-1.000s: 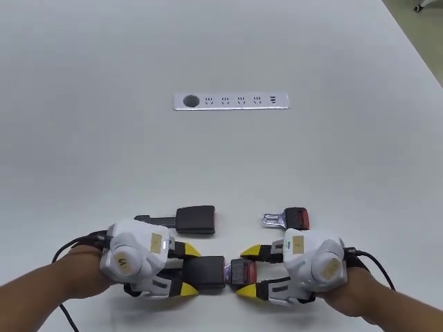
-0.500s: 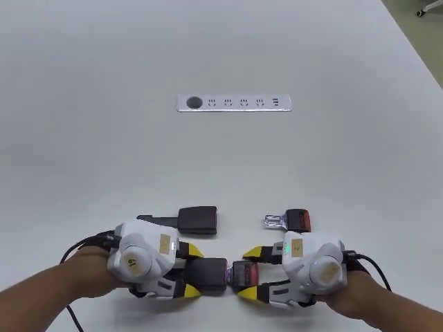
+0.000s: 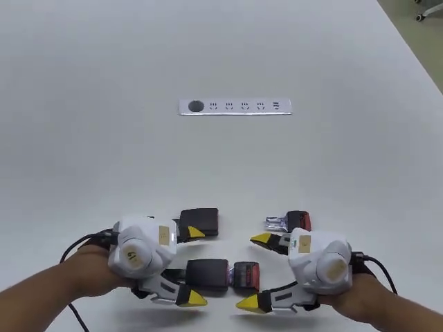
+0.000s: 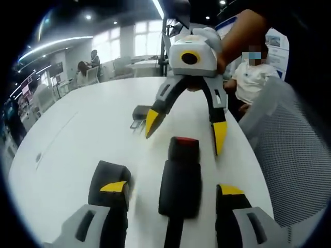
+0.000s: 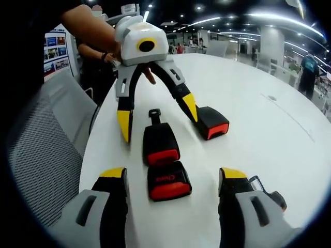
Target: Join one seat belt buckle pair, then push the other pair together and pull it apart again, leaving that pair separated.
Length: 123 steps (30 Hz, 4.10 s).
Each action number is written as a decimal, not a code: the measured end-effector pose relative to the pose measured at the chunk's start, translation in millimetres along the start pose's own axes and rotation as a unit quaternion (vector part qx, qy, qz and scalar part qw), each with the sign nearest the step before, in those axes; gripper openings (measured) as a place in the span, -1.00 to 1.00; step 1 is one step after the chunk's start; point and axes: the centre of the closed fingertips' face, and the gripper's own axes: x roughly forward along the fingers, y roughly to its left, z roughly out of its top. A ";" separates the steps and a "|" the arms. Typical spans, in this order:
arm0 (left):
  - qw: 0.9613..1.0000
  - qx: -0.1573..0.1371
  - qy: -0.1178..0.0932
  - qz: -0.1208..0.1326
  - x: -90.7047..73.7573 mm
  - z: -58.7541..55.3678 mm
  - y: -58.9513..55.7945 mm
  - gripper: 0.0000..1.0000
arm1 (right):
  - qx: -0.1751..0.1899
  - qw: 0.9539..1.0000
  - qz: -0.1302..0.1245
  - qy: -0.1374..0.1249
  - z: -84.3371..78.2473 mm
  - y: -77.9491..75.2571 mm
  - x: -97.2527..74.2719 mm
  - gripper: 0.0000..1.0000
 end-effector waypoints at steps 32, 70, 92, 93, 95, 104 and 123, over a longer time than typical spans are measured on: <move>0.998 -0.018 0.013 0.058 -31.9 -0.1 87.0 0.40 | 0.028 0.997 -0.072 0.015 -27.3 -113.7 -68.2 0.45; 0.999 -0.007 0.038 0.008 4.6 -23.0 93.3 -0.16 | -0.011 0.995 -0.005 0.104 -66.7 -123.7 -50.6 -0.17; 0.998 0.022 0.055 -0.010 6.5 -26.9 92.0 -0.33 | -0.030 0.993 0.003 0.113 -61.5 -123.5 -50.7 -0.30; 0.998 0.022 0.055 -0.010 6.6 -26.7 91.8 -0.33 | -0.032 0.993 0.004 0.113 -61.2 -123.2 -49.8 -0.30; 0.998 0.022 0.056 -0.010 6.7 -26.2 91.5 -0.33 | -0.031 0.993 0.005 0.110 -59.2 -123.2 -47.5 -0.30; 0.998 0.022 0.060 -0.011 6.3 -26.0 91.0 -0.33 | -0.035 0.994 0.007 0.099 -47.9 -119.3 -30.1 -0.30; 0.997 0.026 0.068 -0.015 8.1 -26.1 91.0 -0.33 | -0.040 0.997 0.016 0.070 -25.0 -111.6 -1.3 -0.30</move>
